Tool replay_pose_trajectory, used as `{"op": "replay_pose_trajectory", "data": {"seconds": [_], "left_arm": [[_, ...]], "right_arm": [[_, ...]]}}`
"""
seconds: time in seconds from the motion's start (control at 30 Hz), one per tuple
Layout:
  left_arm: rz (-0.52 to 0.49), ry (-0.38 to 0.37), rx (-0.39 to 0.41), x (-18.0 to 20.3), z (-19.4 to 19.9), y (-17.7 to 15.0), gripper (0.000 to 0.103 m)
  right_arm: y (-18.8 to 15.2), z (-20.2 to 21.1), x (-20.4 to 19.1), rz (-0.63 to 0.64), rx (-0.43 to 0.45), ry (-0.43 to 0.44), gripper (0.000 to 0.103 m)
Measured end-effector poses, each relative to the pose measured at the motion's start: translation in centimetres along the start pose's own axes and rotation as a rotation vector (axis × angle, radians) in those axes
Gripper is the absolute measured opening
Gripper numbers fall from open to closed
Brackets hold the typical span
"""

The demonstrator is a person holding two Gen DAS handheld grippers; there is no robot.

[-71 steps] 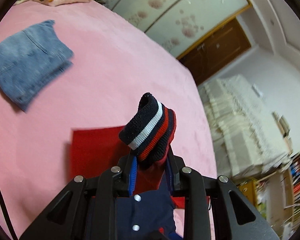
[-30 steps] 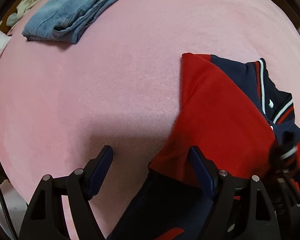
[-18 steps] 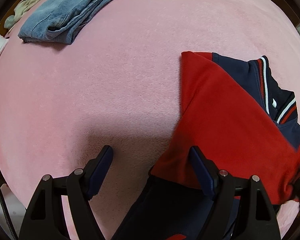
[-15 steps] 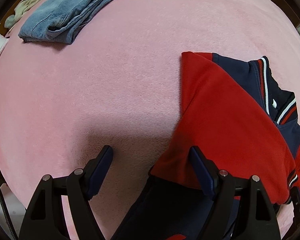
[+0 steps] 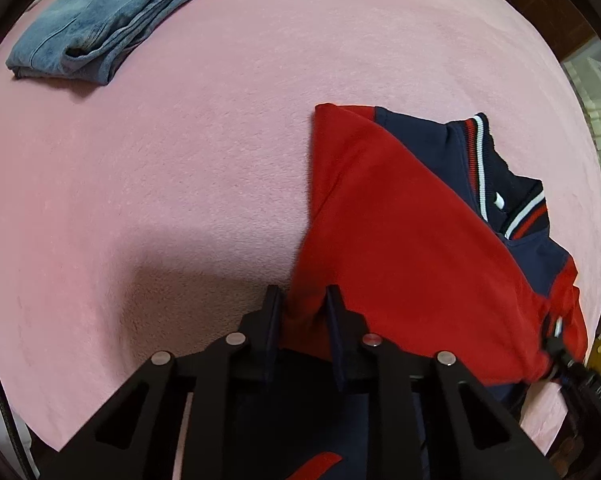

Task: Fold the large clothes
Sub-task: 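Lay the cuff on the jacket body with the right tool and open it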

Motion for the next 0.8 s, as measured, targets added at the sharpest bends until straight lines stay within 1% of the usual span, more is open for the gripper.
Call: {"op": "replay_pose_trajectory", "data": {"seconds": [0.07,0.13,0.17,0.27,0.3,0.33,0.43,0.5,0.53,0.57,0.6,0.63,0.67,0.73,0.8], "left_arm": [[-0.004,-0.005,-0.005,-0.1,-0.1,0.0,0.019],[0.004,-0.011,-0.012,-0.4,-0.4,0.0,0.019],[0.006,-0.009,-0.013,-0.5,-0.5,0.2,0.019],[0.001,-0.013,-0.017,-0.5,-0.7,-0.3,0.019],[0.0,-0.021,-0.021,-0.9,-0.7,-0.2,0.019],[-0.006,-0.024,-0.02,-0.9,-0.6,-0.2,0.019],[-0.061,-0.026,-0.005,-0.8,-0.4,-0.4,0.02],[-0.103,-0.024,0.011,-0.6,0.3,-0.7,0.02],[-0.119,-0.028,0.018,-0.2,0.7,-0.4,0.02],[-0.142,-0.048,0.03,0.0,1.4,-0.7,0.02],[-0.16,-0.069,0.043,0.2,2.1,-1.0,0.024],[-0.176,-0.086,0.056,0.6,2.6,-1.4,0.03],[-0.201,-0.103,0.071,1.0,3.3,-1.9,0.035],[-0.24,-0.12,0.088,1.6,4.5,-2.3,0.056],[-0.276,-0.124,0.109,2.9,5.4,-3.7,0.059]], "right_arm": [[1.0,0.5,-1.8,0.041,0.08,-0.002,0.012],[1.8,1.5,-2.1,0.07,0.159,-0.002,0.012],[2.0,1.4,-2.0,0.076,0.164,-0.017,0.012],[2.1,0.2,-0.5,0.08,0.094,-0.206,0.01],[1.9,-0.1,0.3,0.059,0.066,-0.233,0.01],[1.6,0.1,1.2,0.024,0.055,-0.232,0.01],[0.9,1.6,3.0,-0.052,0.078,-0.208,0.01],[0.4,2.5,3.4,-0.071,0.09,-0.219,0.01],[0.2,2.8,3.3,-0.079,0.102,-0.21,0.01],[-0.1,3.3,3.1,-0.09,0.119,-0.192,0.01],[-0.5,3.8,3.0,-0.102,0.136,-0.175,0.01],[-0.9,4.0,2.8,-0.112,0.148,-0.163,0.01],[-1.3,4.3,2.5,-0.127,0.169,-0.144,0.01],[-2.1,4.5,2.1,-0.145,0.202,-0.124,0.01],[-2.9,4.8,1.6,-0.171,0.224,-0.108,0.01]]}}
Point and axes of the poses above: each gripper's, at about its wrist camera, not at the fingertips, and z roughly against the way its jaws point, x to its right, y to its top, the point moved 2 cm from there along -z, roughly the way its jaws point, and after that the axes turned 11 degrees about z, right-handed, at the moved point
